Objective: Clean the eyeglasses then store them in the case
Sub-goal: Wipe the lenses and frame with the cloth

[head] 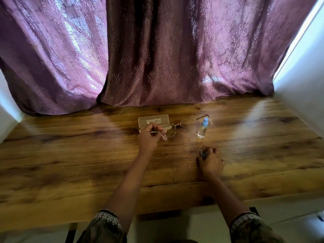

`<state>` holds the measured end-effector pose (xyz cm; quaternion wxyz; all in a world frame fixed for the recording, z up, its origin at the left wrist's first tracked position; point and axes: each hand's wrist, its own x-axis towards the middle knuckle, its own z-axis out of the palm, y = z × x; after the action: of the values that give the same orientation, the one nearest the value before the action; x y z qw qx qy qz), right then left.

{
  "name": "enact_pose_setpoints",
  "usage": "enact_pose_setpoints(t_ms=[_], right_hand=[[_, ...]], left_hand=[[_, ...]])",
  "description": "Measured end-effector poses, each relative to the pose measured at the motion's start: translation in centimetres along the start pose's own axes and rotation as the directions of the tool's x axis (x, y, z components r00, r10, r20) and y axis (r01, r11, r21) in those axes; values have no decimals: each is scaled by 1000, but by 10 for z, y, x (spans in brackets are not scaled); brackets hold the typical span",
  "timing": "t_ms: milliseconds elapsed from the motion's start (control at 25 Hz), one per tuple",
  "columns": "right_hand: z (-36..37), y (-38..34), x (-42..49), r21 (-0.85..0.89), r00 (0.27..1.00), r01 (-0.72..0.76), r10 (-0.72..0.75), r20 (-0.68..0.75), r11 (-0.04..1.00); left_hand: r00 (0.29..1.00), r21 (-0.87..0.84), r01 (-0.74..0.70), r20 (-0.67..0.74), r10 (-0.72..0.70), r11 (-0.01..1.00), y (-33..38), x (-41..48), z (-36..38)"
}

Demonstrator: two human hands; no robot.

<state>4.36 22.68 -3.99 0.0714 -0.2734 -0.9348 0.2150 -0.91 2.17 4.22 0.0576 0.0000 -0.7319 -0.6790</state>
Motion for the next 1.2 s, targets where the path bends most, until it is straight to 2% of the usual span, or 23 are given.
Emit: enact_pose_setpoints(t_ms=[120,280,360,440,560,840,1080,1200], right_hand=[[-2,3,0,11,999,44,-44,14,999],[-15,-7,-14,217,989,145,-134,-64,965],[-27,-21,-27,294,949,309,-272,-159,904],[-39,-37,-40,391,879,475,-409,-243,788],[-59,-65,-47,494,839,544,-454,-301,678],[-76,-105,-32,353,751,652,-507,-422,672],[-62,-104,-37,279,745,666,-595,-303,692],[-57,-103,-48,224,719,693,-635,-282,685]], left_hand=[[1000,-8,-18,9,18,1000,1,-4,1],[1000,-17,-18,13,19,1000,4,-5,3],[1000,-16,-14,8,14,1000,6,-5,5],[1000,-16,-8,6,9,1000,6,-5,6],[1000,-7,-3,17,3,1000,7,-4,8],[996,73,-52,79,46,996,16,-11,7],[993,60,-73,92,67,996,18,-15,3],[996,18,-24,89,22,1000,14,-13,2]])
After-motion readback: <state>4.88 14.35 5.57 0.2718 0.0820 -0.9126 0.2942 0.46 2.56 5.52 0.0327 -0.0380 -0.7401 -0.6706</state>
